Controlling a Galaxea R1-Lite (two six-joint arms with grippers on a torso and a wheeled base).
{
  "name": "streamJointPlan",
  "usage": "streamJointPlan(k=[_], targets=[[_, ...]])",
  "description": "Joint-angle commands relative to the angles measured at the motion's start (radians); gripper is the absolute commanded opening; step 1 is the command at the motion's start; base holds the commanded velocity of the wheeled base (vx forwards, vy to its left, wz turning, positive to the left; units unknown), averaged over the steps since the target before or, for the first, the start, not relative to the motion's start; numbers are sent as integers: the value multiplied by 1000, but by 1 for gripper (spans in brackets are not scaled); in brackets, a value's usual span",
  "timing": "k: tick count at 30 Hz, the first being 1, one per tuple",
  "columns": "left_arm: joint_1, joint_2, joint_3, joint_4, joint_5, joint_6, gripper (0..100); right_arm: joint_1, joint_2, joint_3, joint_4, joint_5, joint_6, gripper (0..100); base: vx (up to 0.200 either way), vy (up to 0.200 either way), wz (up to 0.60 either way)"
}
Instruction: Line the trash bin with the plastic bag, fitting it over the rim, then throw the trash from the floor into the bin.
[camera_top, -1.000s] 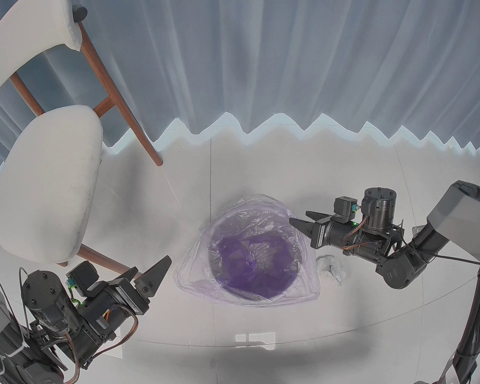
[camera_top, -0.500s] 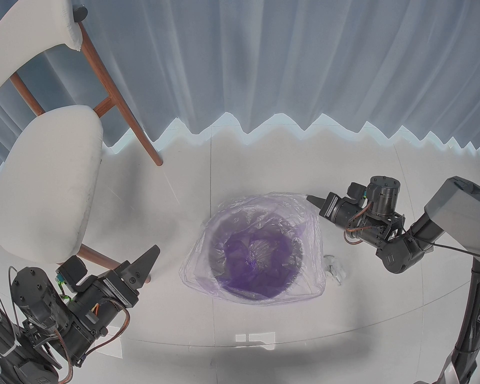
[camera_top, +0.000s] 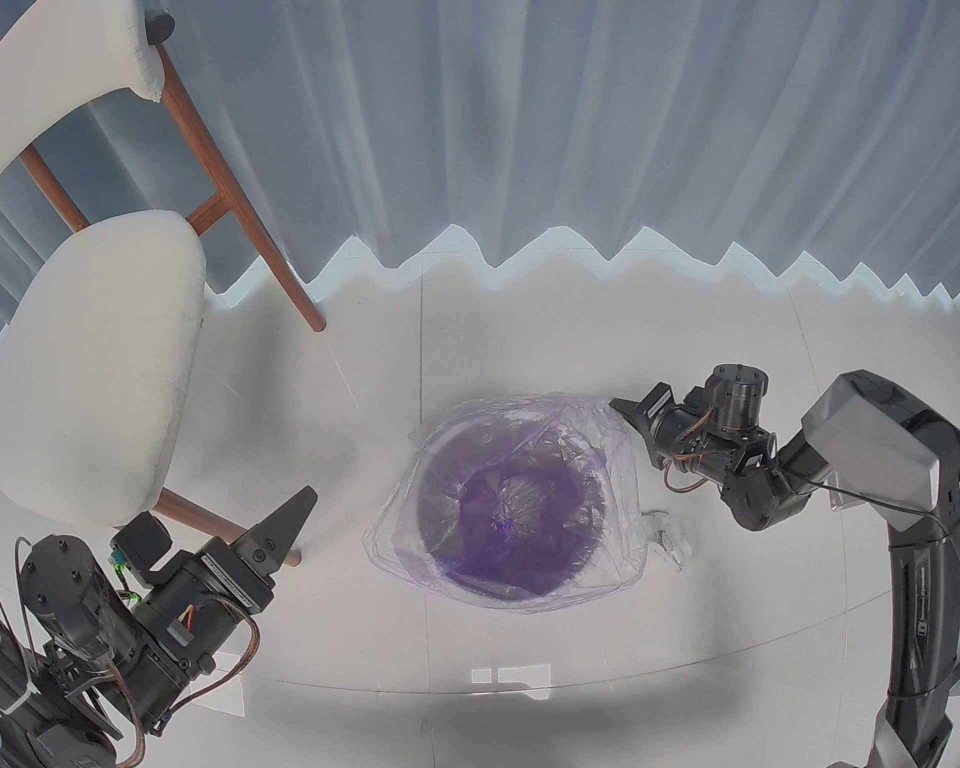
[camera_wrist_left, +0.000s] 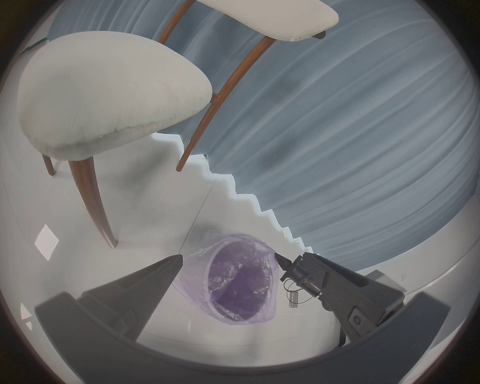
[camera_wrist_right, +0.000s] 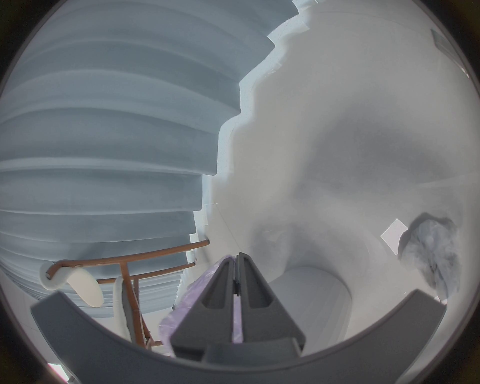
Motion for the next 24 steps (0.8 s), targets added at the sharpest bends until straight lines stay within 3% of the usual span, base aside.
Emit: streamJointPlan(k=[1, 13, 21, 22, 24], targets=[[-6, -5, 16, -2, 9, -5, 100, -4, 141, -98, 6, 4, -36, 0, 0, 0, 0], [-107, -9, 16, -8, 113, -6, 100, -9, 273, -253, 87, 5, -108, 0, 0, 0, 0], [-130, -11, 16, -3, 129, -6, 100, -16, 327, -386, 150, 5, -110, 0, 0, 0, 0], [-130, -11, 16, -3, 129, -8, 100, -15, 328, -408, 173, 5, -110, 100, 0, 0, 0], [-130, -11, 16, -3, 129, -8, 100, -18, 324, -417, 190, 5, -102, 100, 0, 0, 0]])
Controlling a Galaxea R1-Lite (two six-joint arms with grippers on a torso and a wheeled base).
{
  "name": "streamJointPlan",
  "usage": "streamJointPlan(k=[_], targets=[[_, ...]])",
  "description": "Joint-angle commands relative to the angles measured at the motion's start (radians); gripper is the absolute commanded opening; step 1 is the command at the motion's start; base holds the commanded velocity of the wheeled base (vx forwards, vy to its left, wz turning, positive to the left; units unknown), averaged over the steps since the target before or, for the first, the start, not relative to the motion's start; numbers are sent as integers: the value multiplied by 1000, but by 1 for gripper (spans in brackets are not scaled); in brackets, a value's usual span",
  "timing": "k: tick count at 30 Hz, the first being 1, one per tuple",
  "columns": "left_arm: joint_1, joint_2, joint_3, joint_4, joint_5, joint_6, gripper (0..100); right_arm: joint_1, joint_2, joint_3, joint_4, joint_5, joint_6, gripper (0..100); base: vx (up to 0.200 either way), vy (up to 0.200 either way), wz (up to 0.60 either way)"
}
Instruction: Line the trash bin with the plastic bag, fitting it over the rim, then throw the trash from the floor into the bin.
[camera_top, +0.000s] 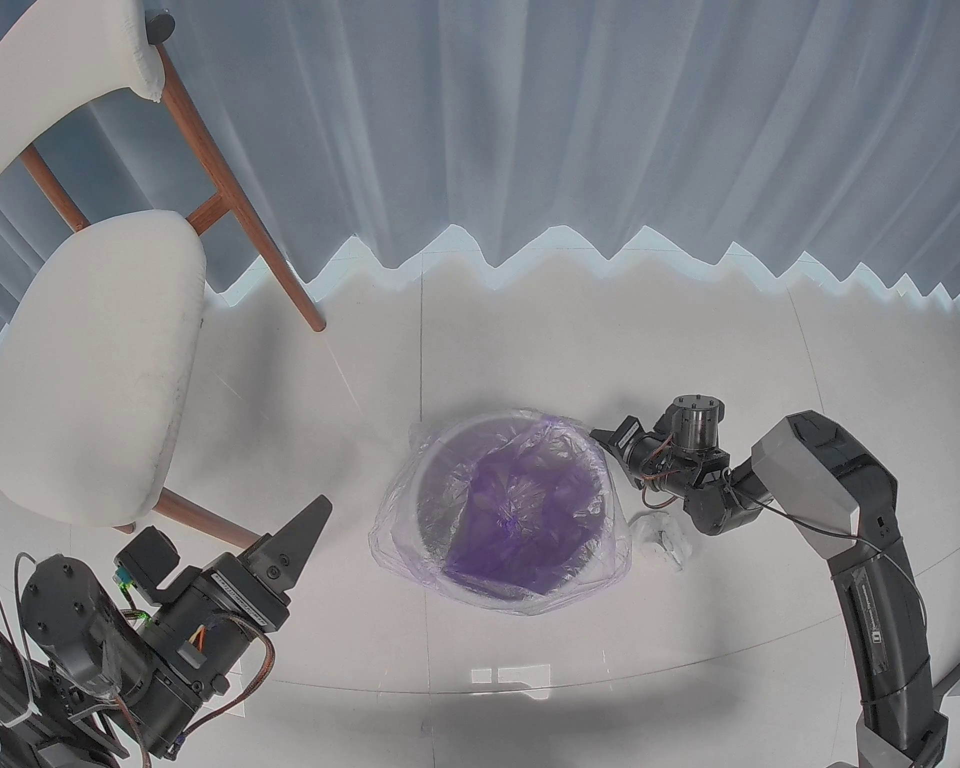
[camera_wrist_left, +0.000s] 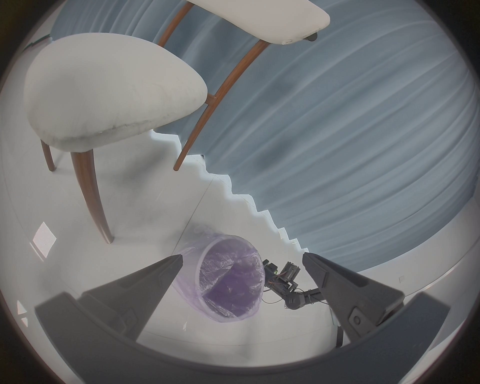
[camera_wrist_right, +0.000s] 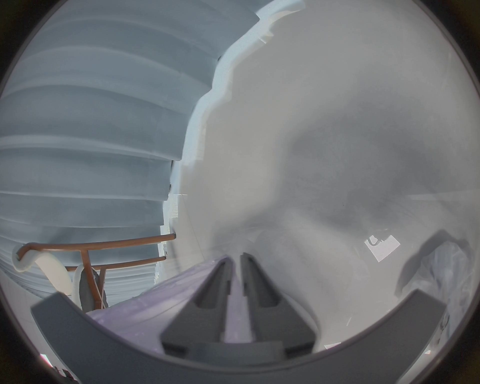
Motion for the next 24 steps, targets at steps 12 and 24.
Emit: streamJointPlan(k=[12, 24], targets=[[27, -73, 16, 4, -1, -69, 100, -216, -628, 431, 359, 6, 361, 100, 0, 0, 0], [105, 187, -36, -6, -122, -346, 100, -206, -1269, 1102, 366, 55, 217, 100, 0, 0, 0]])
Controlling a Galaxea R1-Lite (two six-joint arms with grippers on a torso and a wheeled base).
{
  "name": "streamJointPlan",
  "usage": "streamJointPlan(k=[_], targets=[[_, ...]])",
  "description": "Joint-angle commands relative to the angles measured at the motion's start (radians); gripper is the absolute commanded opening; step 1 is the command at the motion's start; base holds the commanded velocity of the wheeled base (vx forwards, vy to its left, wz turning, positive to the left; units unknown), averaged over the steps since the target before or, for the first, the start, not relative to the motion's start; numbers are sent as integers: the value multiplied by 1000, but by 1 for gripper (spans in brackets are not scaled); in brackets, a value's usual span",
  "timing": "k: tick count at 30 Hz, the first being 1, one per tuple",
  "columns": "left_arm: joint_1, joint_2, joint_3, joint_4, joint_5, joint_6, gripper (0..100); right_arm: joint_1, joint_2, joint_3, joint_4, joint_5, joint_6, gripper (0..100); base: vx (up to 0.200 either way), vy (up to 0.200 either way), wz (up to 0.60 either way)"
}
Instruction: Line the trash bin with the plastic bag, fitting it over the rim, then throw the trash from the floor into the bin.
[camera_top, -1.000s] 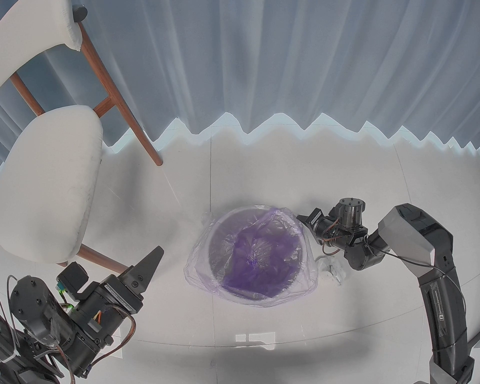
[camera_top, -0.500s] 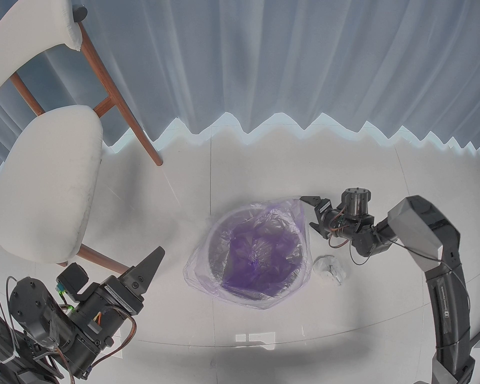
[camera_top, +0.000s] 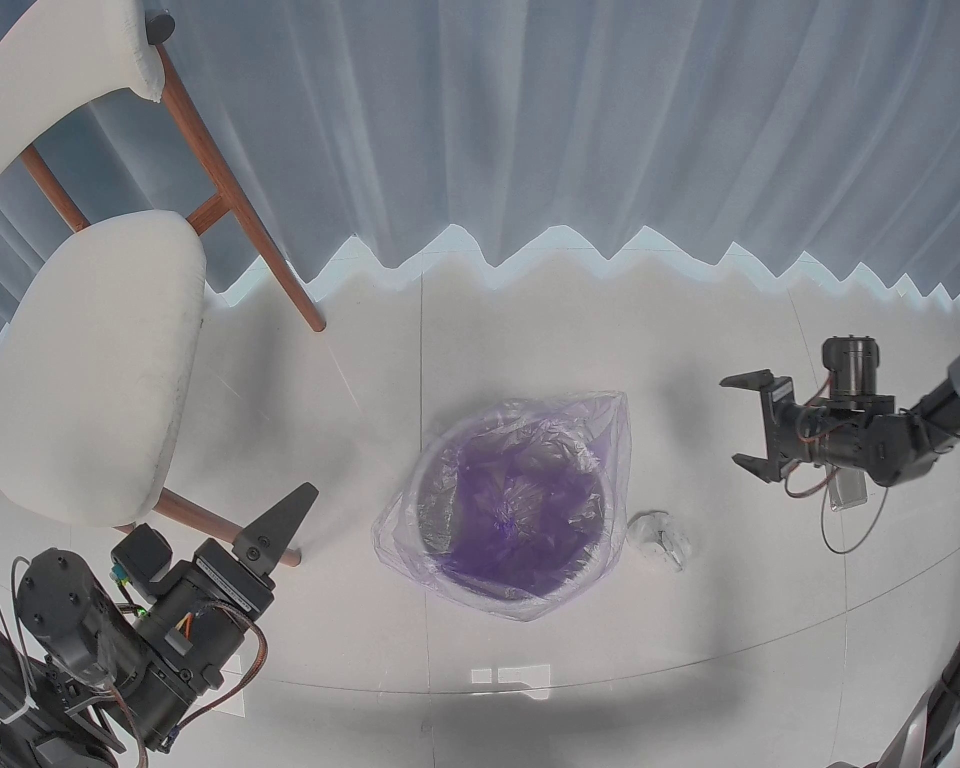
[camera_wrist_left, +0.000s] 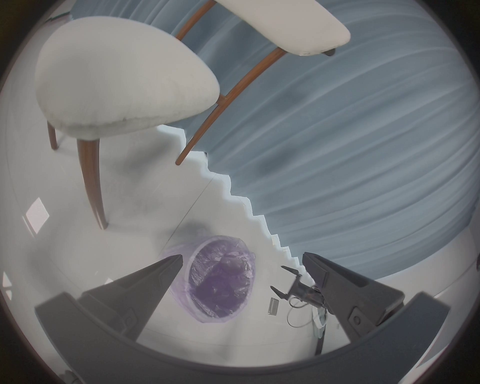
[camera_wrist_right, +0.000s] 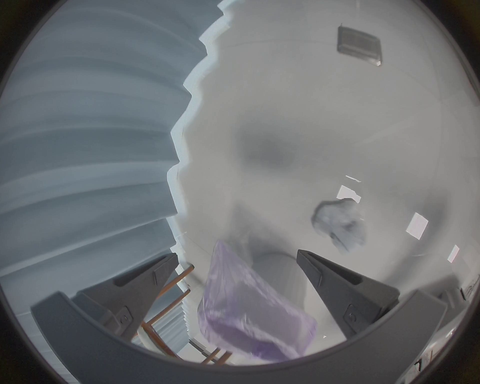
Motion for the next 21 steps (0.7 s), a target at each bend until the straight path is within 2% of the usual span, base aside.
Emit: streamJointPlan(k=[1, 3, 4, 5, 8, 13, 21], targets=[[85, 219, -42, -11, -90, -205, 100, 40, -557, 494, 50, 15, -118, 100, 0, 0, 0], [106, 257, -47, -11, -110, -211, 100, 52, -576, 512, 50, -1, -157, 100, 0, 0, 0], [148, 342, -67, -13, -162, -206, 100, 61, -627, 537, 56, -37, -200, 100, 0, 0, 0], [162, 374, -81, -13, -179, -206, 100, 63, -649, 548, 58, -45, -204, 100, 0, 0, 0], [209, 432, -116, -13, -205, -215, 100, 55, -684, 578, 56, -47, -204, 100, 0, 0, 0], [289, 532, -199, -13, -314, -220, 100, 35, -727, 615, 55, -51, -201, 100, 0, 0, 0], [326, 613, -271, -13, -485, -211, 100, 30, -747, 620, 55, -51, -198, 100, 0, 0, 0]])
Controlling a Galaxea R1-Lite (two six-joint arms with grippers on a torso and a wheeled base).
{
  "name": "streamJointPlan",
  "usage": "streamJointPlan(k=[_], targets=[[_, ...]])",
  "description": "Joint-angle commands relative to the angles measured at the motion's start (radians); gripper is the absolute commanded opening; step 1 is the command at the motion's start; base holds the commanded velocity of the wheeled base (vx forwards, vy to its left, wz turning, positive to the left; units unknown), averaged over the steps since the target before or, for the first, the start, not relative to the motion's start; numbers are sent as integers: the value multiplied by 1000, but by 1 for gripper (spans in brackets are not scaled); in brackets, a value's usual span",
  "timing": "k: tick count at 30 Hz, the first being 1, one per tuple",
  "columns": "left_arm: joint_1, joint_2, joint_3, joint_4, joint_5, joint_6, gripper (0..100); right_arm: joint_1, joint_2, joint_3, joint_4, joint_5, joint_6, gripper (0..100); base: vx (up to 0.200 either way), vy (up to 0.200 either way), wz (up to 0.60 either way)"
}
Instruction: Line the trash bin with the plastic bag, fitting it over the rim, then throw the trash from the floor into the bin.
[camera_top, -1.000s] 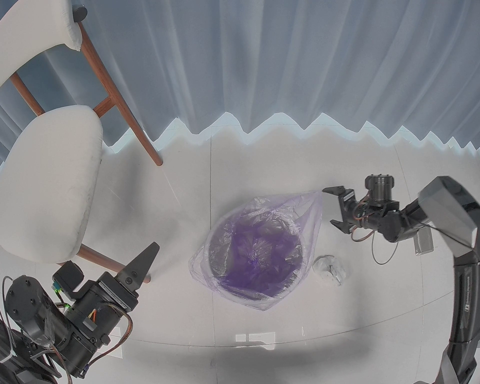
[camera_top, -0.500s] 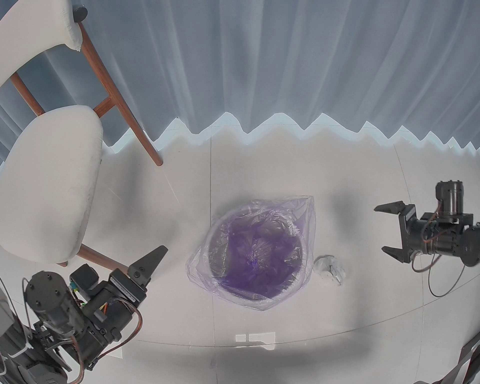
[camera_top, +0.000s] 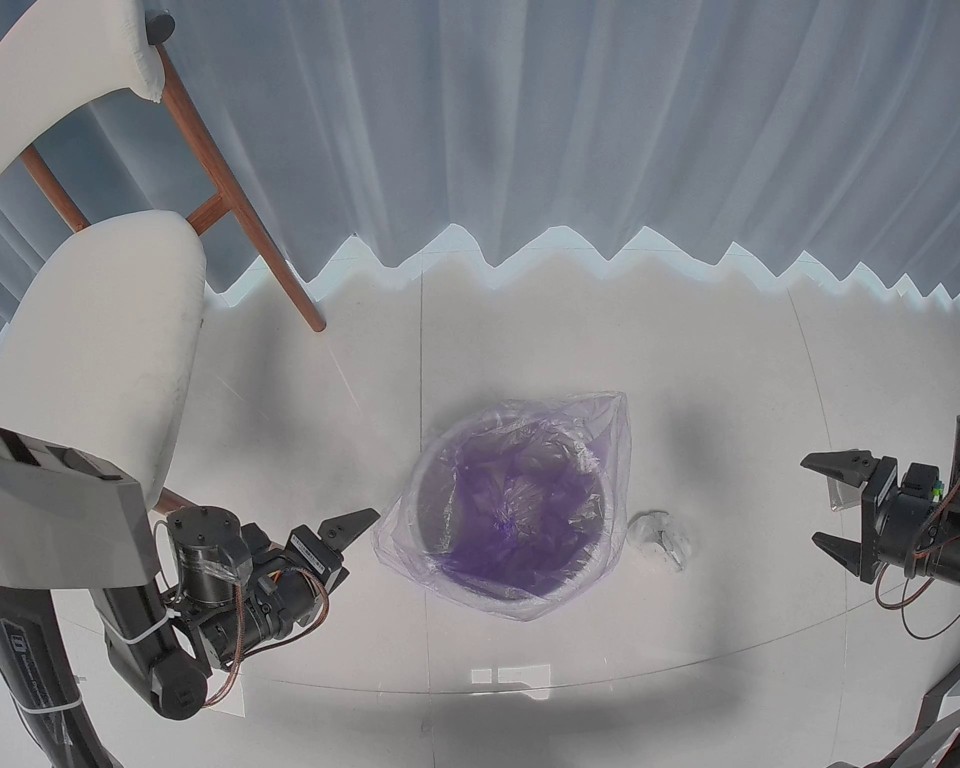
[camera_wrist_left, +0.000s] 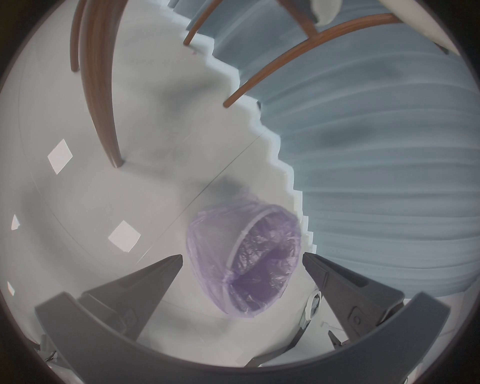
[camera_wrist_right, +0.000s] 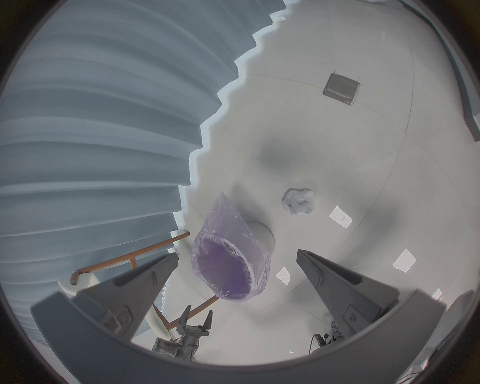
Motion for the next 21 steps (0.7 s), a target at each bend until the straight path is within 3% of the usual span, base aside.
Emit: streamJointPlan(k=[1, 3, 9, 21], targets=[[25, 94, -48, 0, -46, 2, 100, -6, -57, 16, -1, -1, -2, 100, 0, 0, 0], [25, 108, -57, 0, -68, 8, 100, -7, -59, 20, -1, -1, 0, 100, 0, 0, 0], [39, 233, -88, -2, -66, 170, 100, -15, -68, 37, -2, -1, 9, 100, 0, 0, 0], [68, 361, -280, 4, -58, 177, 100, -17, -67, 36, -7, 1, 23, 100, 0, 0, 0]])
